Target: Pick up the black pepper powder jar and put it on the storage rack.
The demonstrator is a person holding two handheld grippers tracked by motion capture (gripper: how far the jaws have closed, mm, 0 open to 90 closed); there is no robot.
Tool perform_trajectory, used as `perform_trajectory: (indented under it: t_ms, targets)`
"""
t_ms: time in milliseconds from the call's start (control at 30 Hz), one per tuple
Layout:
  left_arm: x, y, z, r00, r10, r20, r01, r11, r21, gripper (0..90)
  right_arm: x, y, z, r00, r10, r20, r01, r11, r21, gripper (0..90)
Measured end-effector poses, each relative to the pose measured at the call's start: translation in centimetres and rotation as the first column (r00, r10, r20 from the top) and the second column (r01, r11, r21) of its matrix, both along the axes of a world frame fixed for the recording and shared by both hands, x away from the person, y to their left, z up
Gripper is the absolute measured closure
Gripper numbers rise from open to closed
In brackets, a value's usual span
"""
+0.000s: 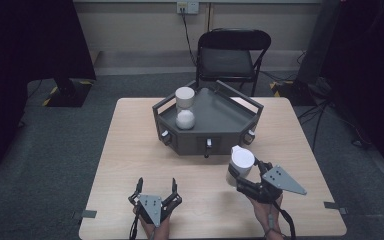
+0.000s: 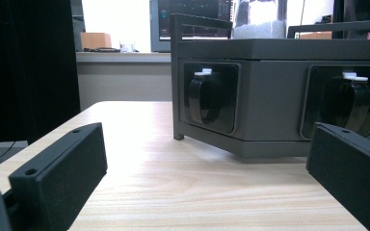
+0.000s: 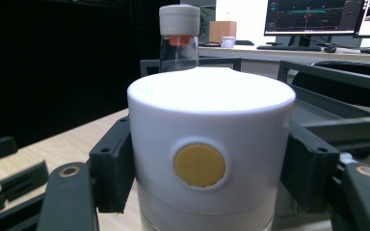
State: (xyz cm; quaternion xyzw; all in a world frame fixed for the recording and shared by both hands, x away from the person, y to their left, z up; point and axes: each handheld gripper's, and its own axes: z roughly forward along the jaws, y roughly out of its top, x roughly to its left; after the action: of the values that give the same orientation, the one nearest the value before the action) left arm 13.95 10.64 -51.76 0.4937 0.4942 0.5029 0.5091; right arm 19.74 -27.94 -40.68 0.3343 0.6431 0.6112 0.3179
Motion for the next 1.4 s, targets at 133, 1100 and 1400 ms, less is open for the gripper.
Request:
perform_trajectory:
  t_ms: [133, 1100, 1400]
  targets:
    - [0.0, 0.0, 0.0, 1.0000, 0.000, 0.000, 0.000, 1.0000, 0.000, 0.0, 1.4, 0.3, 0.9, 1.0000, 0.001, -0.005, -0.001, 1.000, 0.000, 30.2]
    - [0.0, 0.1, 0.0, 1.0000, -0.008, 0.001, 0.008, 1.0000, 0.000, 0.0, 8.7, 5.7, 7.6, 0.9846, -0.175, -0.003, 0.175, 0.984, 0.042, 30.2]
    - [0.0, 0.1, 0.0, 1.0000, -0.008, 0.000, 0.008, 1.0000, 0.000, 0.0, 11.6, 7.5, 8.2, 0.9690, -0.245, -0.029, 0.246, 0.969, 0.011, 30.2]
